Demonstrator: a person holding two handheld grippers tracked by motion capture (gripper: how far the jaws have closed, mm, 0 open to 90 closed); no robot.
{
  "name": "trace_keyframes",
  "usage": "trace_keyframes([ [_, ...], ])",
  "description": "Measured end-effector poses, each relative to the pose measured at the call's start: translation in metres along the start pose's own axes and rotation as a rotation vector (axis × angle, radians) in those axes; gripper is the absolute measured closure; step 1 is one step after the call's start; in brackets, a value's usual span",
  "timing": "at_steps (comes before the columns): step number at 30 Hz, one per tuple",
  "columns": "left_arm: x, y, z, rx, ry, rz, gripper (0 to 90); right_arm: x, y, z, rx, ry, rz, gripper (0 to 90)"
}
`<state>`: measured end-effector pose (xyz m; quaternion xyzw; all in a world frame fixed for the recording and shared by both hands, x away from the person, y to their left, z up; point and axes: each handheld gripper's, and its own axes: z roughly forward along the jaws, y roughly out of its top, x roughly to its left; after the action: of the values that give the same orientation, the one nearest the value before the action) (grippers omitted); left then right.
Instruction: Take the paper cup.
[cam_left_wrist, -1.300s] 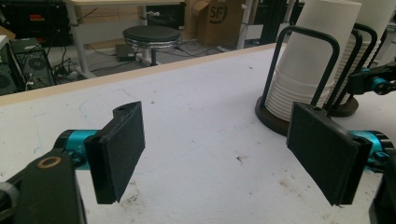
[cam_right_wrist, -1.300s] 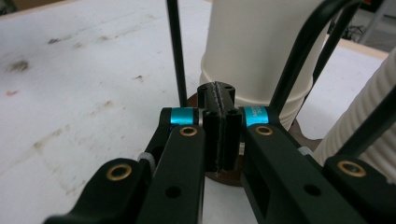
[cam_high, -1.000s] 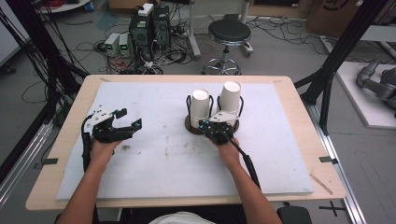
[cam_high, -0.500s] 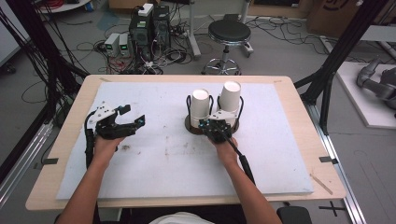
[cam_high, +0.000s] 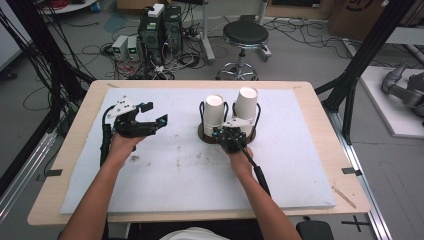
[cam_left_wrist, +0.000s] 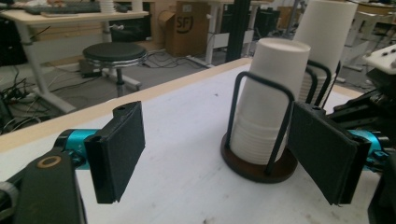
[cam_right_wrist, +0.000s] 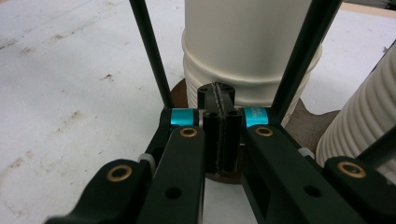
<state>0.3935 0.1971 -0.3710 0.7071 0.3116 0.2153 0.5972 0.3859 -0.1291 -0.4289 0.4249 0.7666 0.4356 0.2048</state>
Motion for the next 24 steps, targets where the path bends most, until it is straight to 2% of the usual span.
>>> trace_keyframes([
  [11,-0.013,0.027,0.040,-0.003,-0.094,0.032,20.2,0.001,0.000,0.001,0.007,-0.008,0.008,90.0],
  [14,-0.016,0.030,0.047,0.000,-0.109,0.038,20.2,0.000,0.000,0.001,0.009,-0.002,0.018,90.0],
  [19,-0.024,0.036,0.073,0.013,-0.157,0.039,20.3,0.000,0.000,0.001,0.008,0.001,0.019,90.0],
  [24,-0.029,0.039,0.089,0.023,-0.185,0.037,20.3,-0.001,0.000,0.001,0.009,0.004,0.017,90.0],
])
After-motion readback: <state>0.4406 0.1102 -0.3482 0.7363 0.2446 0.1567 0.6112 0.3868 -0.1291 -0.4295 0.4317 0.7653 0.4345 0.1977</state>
